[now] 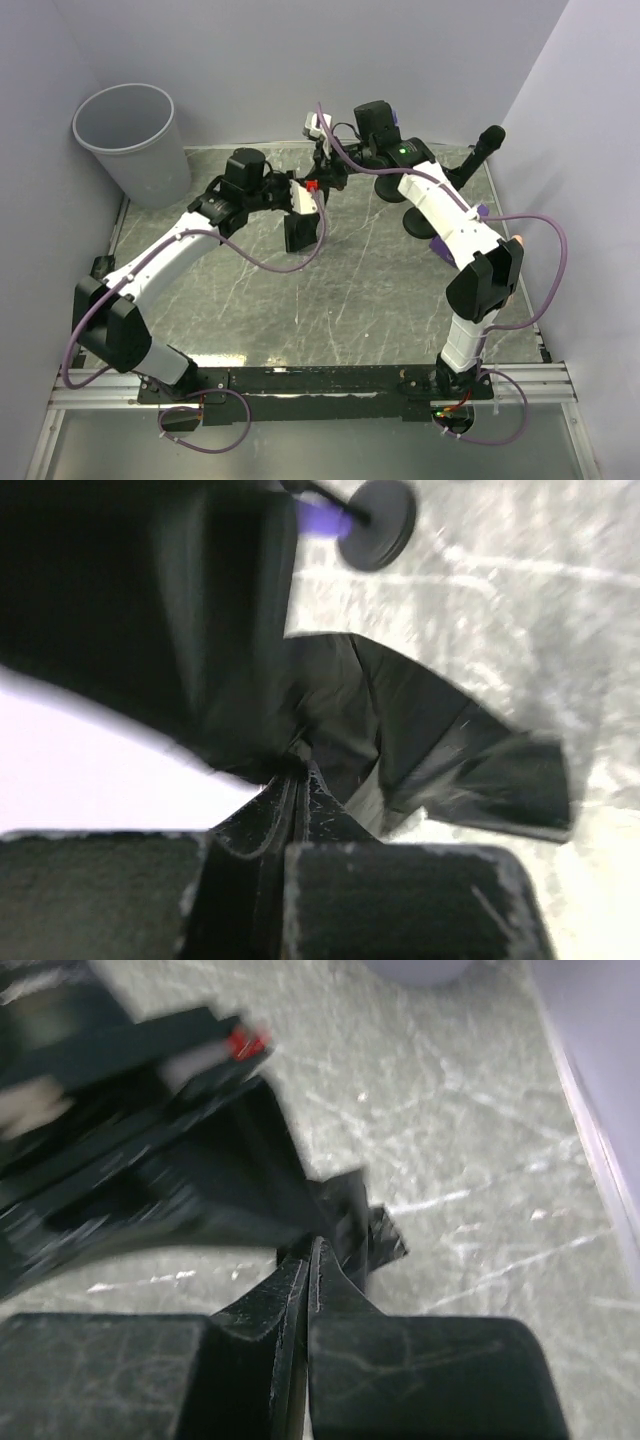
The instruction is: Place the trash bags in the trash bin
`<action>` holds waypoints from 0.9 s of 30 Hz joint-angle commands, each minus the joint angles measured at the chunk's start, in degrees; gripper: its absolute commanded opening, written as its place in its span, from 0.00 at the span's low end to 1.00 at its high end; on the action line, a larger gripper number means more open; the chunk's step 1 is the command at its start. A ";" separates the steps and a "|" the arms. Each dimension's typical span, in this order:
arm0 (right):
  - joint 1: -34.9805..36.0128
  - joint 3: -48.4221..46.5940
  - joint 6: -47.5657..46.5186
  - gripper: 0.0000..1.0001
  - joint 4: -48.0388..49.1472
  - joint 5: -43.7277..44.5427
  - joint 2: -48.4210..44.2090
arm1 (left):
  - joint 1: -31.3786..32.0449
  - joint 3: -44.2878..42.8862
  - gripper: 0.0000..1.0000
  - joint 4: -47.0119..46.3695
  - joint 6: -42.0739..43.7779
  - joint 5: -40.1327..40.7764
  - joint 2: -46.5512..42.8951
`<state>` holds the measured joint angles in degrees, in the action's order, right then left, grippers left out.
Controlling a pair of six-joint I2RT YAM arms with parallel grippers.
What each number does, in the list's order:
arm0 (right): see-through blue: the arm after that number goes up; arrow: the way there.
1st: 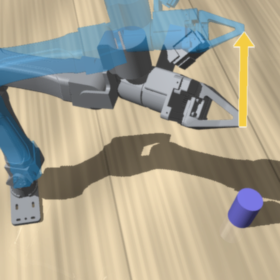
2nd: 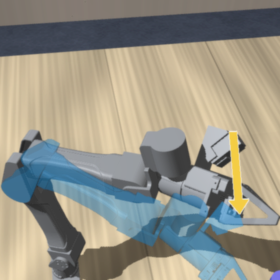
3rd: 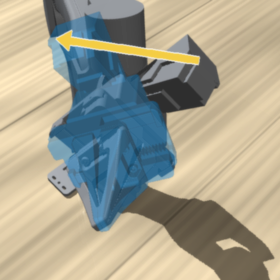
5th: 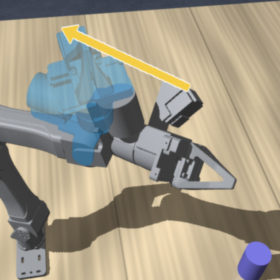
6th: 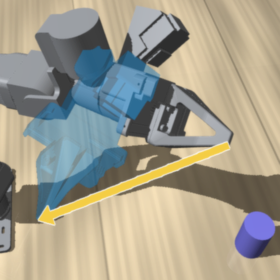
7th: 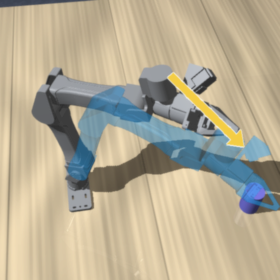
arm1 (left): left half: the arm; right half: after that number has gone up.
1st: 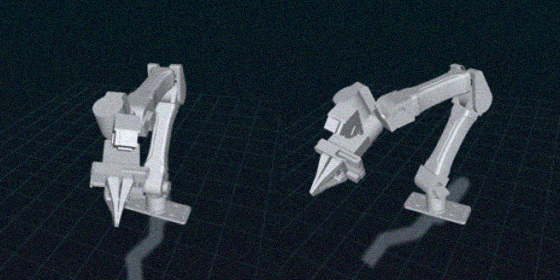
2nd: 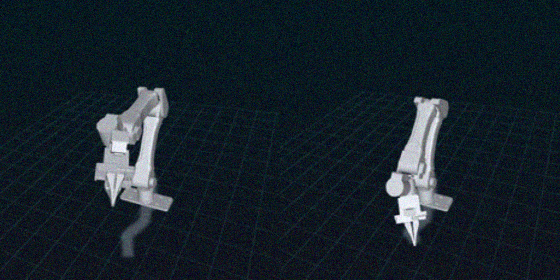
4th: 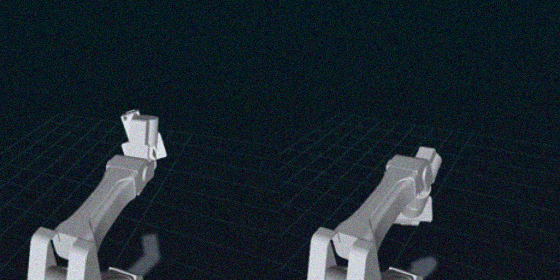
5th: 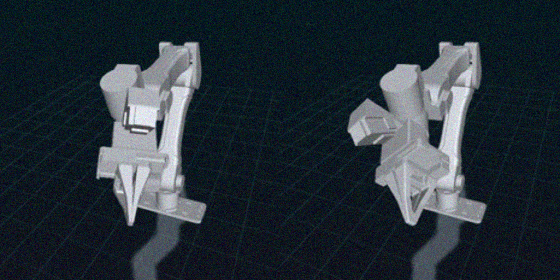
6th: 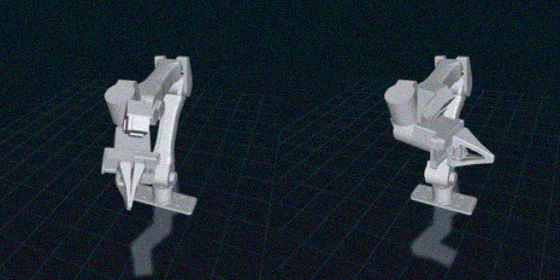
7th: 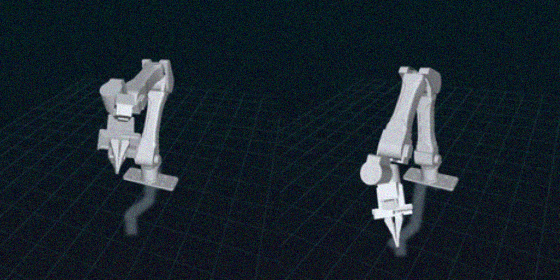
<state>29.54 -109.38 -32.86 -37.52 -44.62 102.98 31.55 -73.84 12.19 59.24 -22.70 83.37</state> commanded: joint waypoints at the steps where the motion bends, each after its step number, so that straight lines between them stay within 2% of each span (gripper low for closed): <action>1: -0.10 -0.22 -1.94 0.00 -3.88 -4.17 -4.55 | -1.93 -3.50 0.01 -1.10 2.55 3.55 0.83; 4: 0.43 1.36 -2.21 0.00 -2.92 -1.27 -2.35 | -0.88 -2.27 0.01 -5.66 2.98 0.73 -2.07; 6: 1.13 1.19 -1.51 0.00 -2.73 0.67 -0.25 | -0.44 -1.74 0.01 -7.88 3.42 -3.91 -3.91; 10: 2.10 -2.76 0.77 0.00 -1.17 -2.21 -0.14 | 0.09 -3.23 0.01 -2.01 3.60 -8.85 -3.84; 15: 0.52 -3.82 7.18 0.00 5.34 -8.90 -4.54 | -1.23 -0.09 0.01 3.81 6.40 -4.12 -2.60; 19: -0.10 0.56 4.58 0.00 5.00 -4.45 -4.90 | -1.49 0.46 0.01 3.99 6.94 -2.79 -4.62; 24: 1.13 6.11 -1.15 0.00 3.94 -2.75 -4.71 | -1.05 0.54 0.01 -8.56 3.07 -3.06 -6.65; 27: 1.57 2.35 0.07 0.00 2.45 -6.87 -5.15 | -1.14 -1.03 0.01 -9.03 4.56 0.62 -3.84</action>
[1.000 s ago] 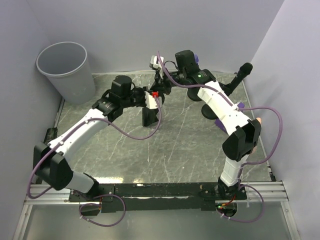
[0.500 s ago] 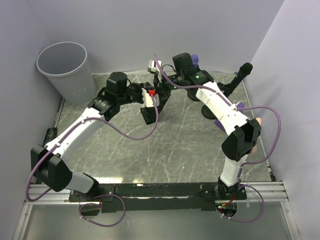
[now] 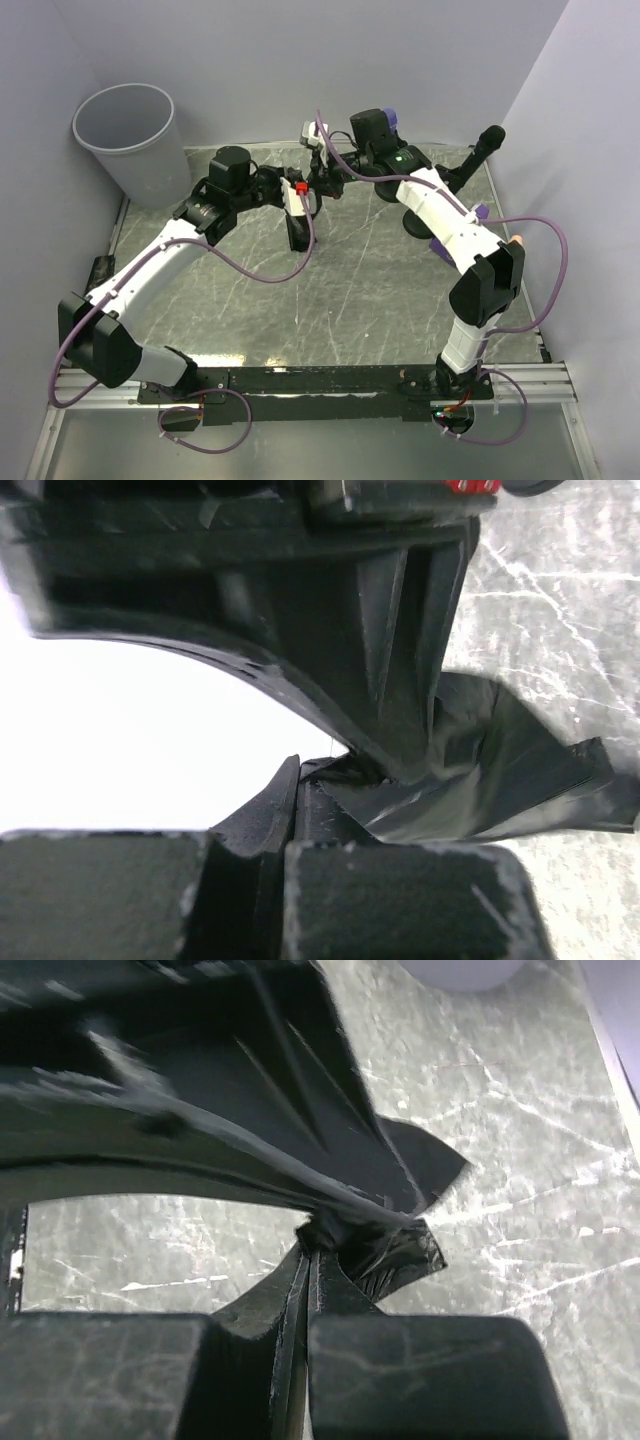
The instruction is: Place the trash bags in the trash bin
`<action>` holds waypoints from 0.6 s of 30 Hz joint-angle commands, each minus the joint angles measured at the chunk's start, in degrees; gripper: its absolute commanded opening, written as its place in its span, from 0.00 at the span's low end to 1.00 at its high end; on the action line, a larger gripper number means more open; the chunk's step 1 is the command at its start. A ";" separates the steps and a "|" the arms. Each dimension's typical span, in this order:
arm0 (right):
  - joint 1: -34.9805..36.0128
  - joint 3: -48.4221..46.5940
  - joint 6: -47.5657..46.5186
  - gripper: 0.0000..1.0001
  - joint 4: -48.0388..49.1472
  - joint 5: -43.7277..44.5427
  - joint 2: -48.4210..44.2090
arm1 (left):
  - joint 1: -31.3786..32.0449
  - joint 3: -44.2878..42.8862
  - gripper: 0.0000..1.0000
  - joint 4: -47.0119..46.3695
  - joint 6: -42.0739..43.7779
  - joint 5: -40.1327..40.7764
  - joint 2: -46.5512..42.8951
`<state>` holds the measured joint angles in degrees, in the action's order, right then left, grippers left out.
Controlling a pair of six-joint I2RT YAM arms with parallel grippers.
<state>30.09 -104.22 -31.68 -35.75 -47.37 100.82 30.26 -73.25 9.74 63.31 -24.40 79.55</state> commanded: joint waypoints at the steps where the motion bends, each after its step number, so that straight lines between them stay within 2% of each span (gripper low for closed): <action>1: 0.68 -4.31 0.29 0.00 1.37 -6.04 -3.43 | -0.55 -2.41 0.01 -5.36 0.67 2.52 0.86; 3: -0.37 -6.07 5.20 0.00 6.62 -7.82 -3.70 | -1.52 -3.12 0.01 -2.45 0.06 0.86 1.31; 5: -0.38 -7.04 6.81 0.00 9.20 -3.72 -2.82 | -1.52 -2.43 0.01 0.53 1.20 -1.34 0.18; 8: -0.38 -7.13 3.13 0.00 7.89 3.76 0.77 | -0.73 0.38 0.01 -2.77 -0.55 -4.60 -3.95; 10: 0.14 -8.88 -1.52 0.00 1.51 4.83 3.58 | -0.29 0.31 0.01 -5.42 -0.99 -4.78 -4.93; 12: 1.02 -8.72 -3.73 0.00 -2.21 2.83 3.69 | -0.29 -1.79 0.01 -7.27 -1.52 -3.29 -3.71; 14: 1.29 -7.23 -2.61 0.00 -2.05 -3.22 1.24 | -0.46 -4.69 0.01 -5.70 -1.61 -1.10 -1.34; 18: 0.59 -6.16 6.61 0.00 8.73 -9.75 -3.25 | -1.61 -4.63 0.01 -2.89 -1.17 -1.52 0.70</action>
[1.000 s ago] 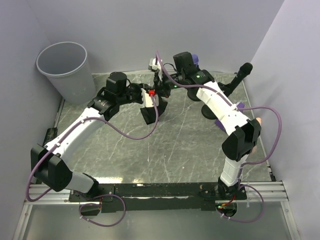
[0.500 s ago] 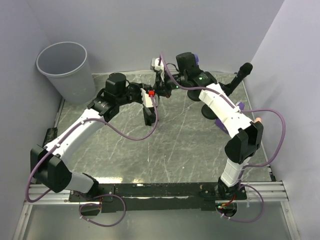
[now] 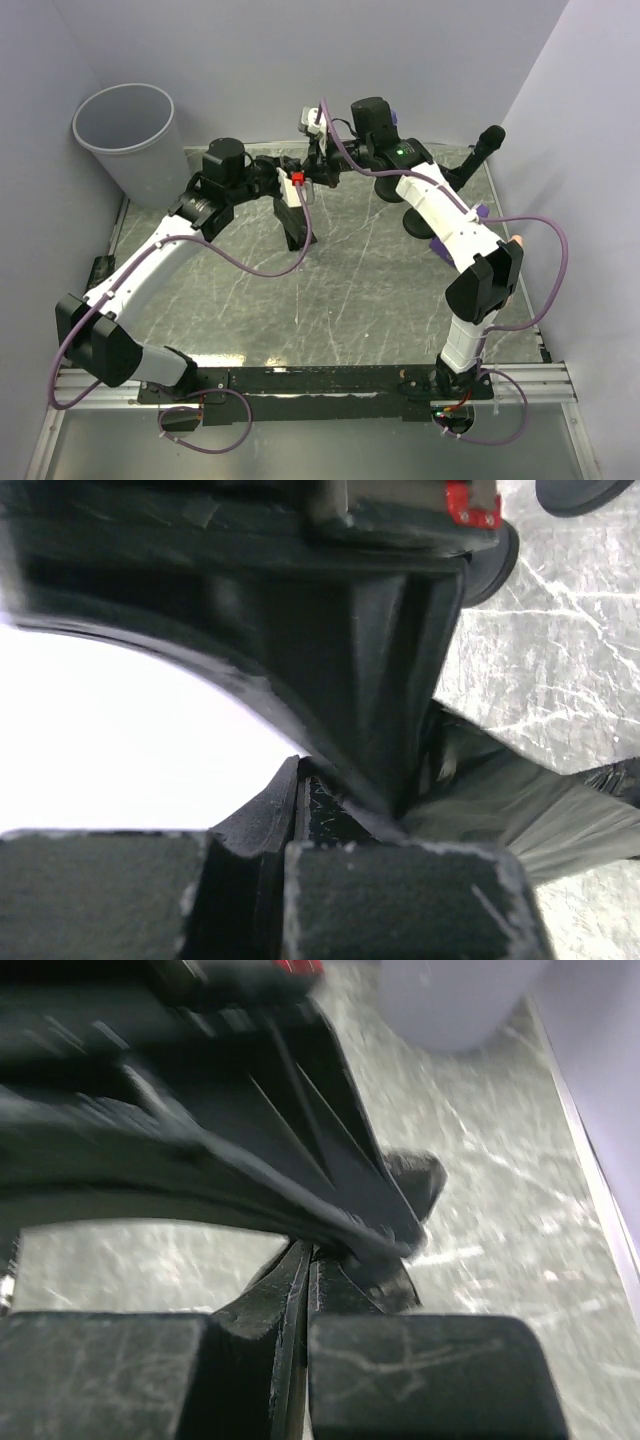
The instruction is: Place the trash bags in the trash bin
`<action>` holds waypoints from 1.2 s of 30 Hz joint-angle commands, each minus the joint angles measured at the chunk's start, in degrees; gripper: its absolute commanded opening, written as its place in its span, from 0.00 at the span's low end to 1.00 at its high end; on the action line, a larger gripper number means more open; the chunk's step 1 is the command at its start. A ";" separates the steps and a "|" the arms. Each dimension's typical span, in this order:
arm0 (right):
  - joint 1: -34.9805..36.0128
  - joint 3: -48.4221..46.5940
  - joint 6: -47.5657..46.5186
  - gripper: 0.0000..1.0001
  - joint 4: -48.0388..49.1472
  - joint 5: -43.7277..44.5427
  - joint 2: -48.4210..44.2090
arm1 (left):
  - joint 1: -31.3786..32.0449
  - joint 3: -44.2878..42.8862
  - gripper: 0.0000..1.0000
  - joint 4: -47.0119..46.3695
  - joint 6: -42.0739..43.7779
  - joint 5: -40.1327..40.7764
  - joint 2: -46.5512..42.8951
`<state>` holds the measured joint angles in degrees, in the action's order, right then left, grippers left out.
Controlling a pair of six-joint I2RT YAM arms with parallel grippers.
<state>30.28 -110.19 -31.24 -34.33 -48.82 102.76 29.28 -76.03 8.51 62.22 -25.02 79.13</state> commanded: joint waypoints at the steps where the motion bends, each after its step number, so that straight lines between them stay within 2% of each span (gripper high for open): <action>1: -0.13 -0.29 8.63 0.00 9.87 -8.05 -5.20 | -0.63 -0.80 0.01 -0.70 1.14 -1.17 0.76; 3: -0.57 -1.25 8.40 0.00 10.69 -4.21 -4.24 | -0.36 1.40 0.01 0.19 2.38 -3.01 -1.25; 8: 0.30 -1.69 -0.56 0.00 2.35 7.50 0.24 | 1.66 1.42 0.01 -2.97 1.77 -3.81 -4.16; 11: 0.65 -0.91 -0.57 0.00 -0.04 0.77 -2.29 | 1.66 -1.31 0.01 -3.16 2.73 -1.63 -1.54; 14: 0.83 1.55 4.15 0.00 6.00 -7.33 -7.47 | 1.40 -1.76 0.01 -3.16 4.13 1.10 1.10; 17: 0.04 1.13 10.23 0.00 13.04 -6.29 -8.90 | 1.31 0.35 0.01 -1.05 4.84 0.94 1.46; 19: -0.66 -0.37 9.72 0.00 12.53 -1.58 -7.06 | 1.57 3.33 0.01 0.54 6.77 0.06 -0.28; 21: -0.66 -0.02 4.81 0.00 10.09 4.49 -4.25 | 2.18 8.15 0.01 -4.09 7.04 -0.38 -3.62; 23: -0.58 0.15 0.15 0.00 5.70 6.45 -2.14 | 3.15 12.46 0.01 -12.16 6.17 -0.21 -7.14; 25: 0.04 1.64 -2.23 0.00 2.70 6.11 -1.69 | 3.94 13.54 0.01 -17.63 4.67 0.58 -8.47; 28: 1.79 2.00 -5.04 0.00 -1.96 1.55 -3.17 | 4.03 10.91 0.01 -19.15 3.70 3.38 -6.54; 31: 3.20 -2.29 -6.55 0.00 -5.22 -2.59 -3.53 | 3.77 10.37 0.01 -18.01 4.23 6.55 -4.69; 34: 1.28 -9.23 -2.35 0.00 -4.35 -7.42 -1.08 | 3.16 12.91 0.01 -13.28 4.32 6.73 -4.43; 36: 0.57 -14.24 0.04 0.00 -3.82 -4.64 2.25 | 3.15 14.41 0.01 -9.15 4.40 5.77 -5.48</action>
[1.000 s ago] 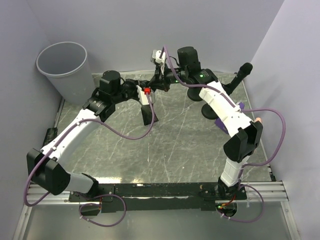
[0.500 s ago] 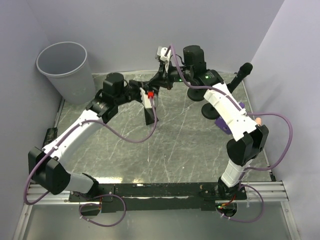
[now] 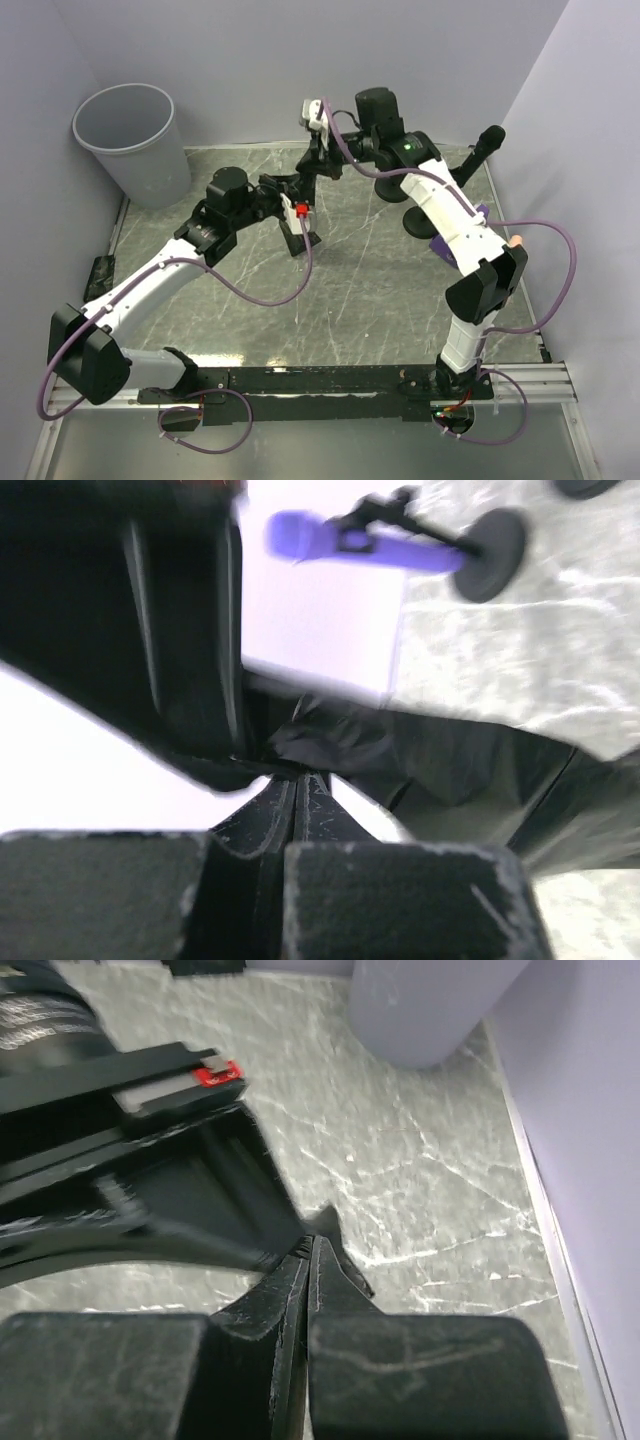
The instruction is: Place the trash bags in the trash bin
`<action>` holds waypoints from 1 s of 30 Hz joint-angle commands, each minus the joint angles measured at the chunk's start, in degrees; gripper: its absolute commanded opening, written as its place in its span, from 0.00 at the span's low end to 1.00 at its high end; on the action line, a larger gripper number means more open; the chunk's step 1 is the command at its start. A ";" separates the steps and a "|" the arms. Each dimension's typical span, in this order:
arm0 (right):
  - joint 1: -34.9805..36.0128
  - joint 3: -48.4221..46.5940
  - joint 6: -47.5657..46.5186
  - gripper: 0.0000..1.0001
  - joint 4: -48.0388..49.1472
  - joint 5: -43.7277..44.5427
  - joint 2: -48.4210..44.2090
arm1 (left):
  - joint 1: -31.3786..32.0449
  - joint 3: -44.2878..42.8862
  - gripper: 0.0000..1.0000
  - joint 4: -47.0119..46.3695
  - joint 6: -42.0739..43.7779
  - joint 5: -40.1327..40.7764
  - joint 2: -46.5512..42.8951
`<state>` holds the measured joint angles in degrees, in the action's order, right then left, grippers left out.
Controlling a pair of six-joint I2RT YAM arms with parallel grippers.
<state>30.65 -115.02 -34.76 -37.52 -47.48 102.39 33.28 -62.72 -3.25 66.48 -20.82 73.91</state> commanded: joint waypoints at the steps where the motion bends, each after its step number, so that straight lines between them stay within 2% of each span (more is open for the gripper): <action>1: 0.11 -9.95 2.08 0.00 -0.98 -3.60 3.16 | -0.93 1.72 0.01 3.15 0.49 1.48 -0.95; 3: 0.28 -7.95 -1.34 0.00 -0.98 0.53 3.17 | -0.85 3.03 0.01 3.69 -1.25 2.61 -2.80; 6: 2.29 -1.72 -10.47 0.00 -4.31 3.62 0.54 | -0.85 3.83 0.01 -4.81 -2.48 7.17 -3.51; 8: 4.14 2.07 -15.40 0.00 -8.25 1.36 -1.48 | -1.11 2.17 0.01 -9.39 -4.33 9.82 -2.20; 10: 5.03 3.75 -15.51 0.00 -7.93 0.46 -2.80 | -1.81 -0.38 0.01 -9.50 -5.30 10.62 -0.53; 13: 4.16 -0.62 -18.06 0.00 -8.97 -3.22 -1.59 | -1.99 -1.88 0.01 -6.61 -5.57 10.01 1.41; 15: 3.45 -3.18 -10.72 0.00 -3.65 -2.10 -0.27 | -1.99 -1.27 0.01 -3.80 -5.13 6.60 0.89; 17: 2.92 -2.06 -3.41 0.00 4.17 6.30 0.09 | -1.73 -0.13 0.01 -1.77 -5.30 2.29 -1.47; 18: 3.09 -0.48 -2.42 0.00 8.38 10.88 0.18 | -1.64 0.49 0.01 -1.16 -5.65 0.19 -2.53; 20: 3.18 -0.37 -4.07 0.00 6.52 15.74 1.75 | -1.11 1.63 0.01 -1.93 -5.39 -1.68 -4.20; 23: 3.27 -1.97 -6.54 0.00 -1.05 12.08 2.91 | -1.02 1.99 0.01 -5.97 -3.82 -0.29 -4.30; 27: 3.80 3.75 -11.55 0.00 -3.52 -2.92 -3.67 | -1.89 -0.82 0.01 -6.95 -2.14 5.42 0.08; 30: 2.31 1.22 -6.13 0.00 -0.38 -8.48 -4.74 | -2.69 -1.44 0.01 -5.03 0.40 7.55 2.81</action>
<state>32.99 -111.74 -43.83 -38.85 -42.39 103.18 31.70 -61.14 -6.24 63.37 -16.56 73.32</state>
